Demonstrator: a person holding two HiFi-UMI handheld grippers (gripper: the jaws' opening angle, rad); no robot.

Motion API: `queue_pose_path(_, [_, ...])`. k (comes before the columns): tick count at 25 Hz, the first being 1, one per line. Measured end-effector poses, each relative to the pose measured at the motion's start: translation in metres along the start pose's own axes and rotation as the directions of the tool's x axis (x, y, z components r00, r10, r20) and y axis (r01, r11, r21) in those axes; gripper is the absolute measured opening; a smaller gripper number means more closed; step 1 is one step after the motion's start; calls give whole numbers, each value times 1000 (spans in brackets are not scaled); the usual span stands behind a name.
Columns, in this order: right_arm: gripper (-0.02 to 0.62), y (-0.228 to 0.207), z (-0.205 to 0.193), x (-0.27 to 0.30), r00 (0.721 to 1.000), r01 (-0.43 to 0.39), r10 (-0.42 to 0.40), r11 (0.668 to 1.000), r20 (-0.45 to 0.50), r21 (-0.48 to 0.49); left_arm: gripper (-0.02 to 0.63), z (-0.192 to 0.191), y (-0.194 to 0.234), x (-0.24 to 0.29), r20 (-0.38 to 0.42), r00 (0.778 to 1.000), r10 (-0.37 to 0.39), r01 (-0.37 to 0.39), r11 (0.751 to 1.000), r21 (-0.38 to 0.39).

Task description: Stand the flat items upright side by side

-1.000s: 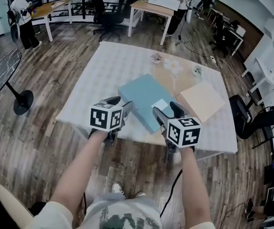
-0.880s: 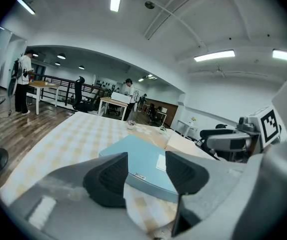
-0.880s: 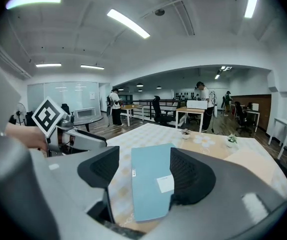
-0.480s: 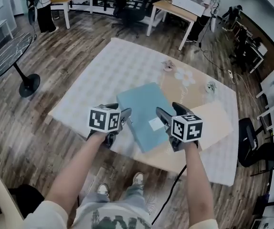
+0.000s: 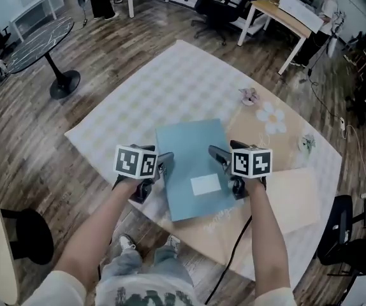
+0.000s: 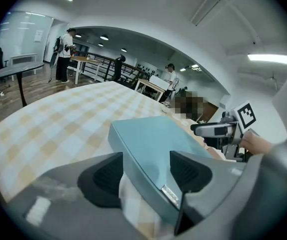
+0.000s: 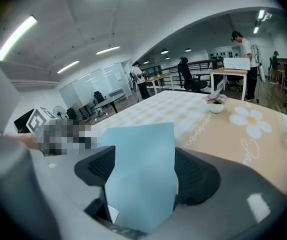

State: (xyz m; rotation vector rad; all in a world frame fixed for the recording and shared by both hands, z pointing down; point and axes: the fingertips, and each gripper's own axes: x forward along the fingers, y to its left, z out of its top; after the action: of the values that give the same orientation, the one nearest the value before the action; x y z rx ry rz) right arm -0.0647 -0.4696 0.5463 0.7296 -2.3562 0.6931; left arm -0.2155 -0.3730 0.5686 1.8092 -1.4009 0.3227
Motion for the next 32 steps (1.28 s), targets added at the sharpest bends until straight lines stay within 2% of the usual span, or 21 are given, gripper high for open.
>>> queue_pose_path(5, [394,-16,-5,24,996,-49,51,999,-70,22,296,-1,4,11,-7,1000,30,-31,998,-61])
queue_pose_path(10, [396,-23,-11,43,989,-83,88,995,-119,48,296,0,8,20,-13,999,40,-41,995,-86])
queue_pose_path(16, [393,-22,-14,53,981,-141,153,984,-121,107,296,1,12,24,-48,998,37,-44,989,-143])
queue_pose_path(20, [380,-21,-15,52,984,-121,132,988,-119,95,282,2,13,24,-52,997,63,-71,985,-160])
queue_pose_path(25, [368,-22,-5,41,993,-95,101,991,-65,95,276,15,7,19,-15,997,73,-74,990,-117])
queue_pose_path(32, [356,-16,40,6,993,-46,40,998,107,48,276,68,-10,4,89,992,86,-85,996,-16])
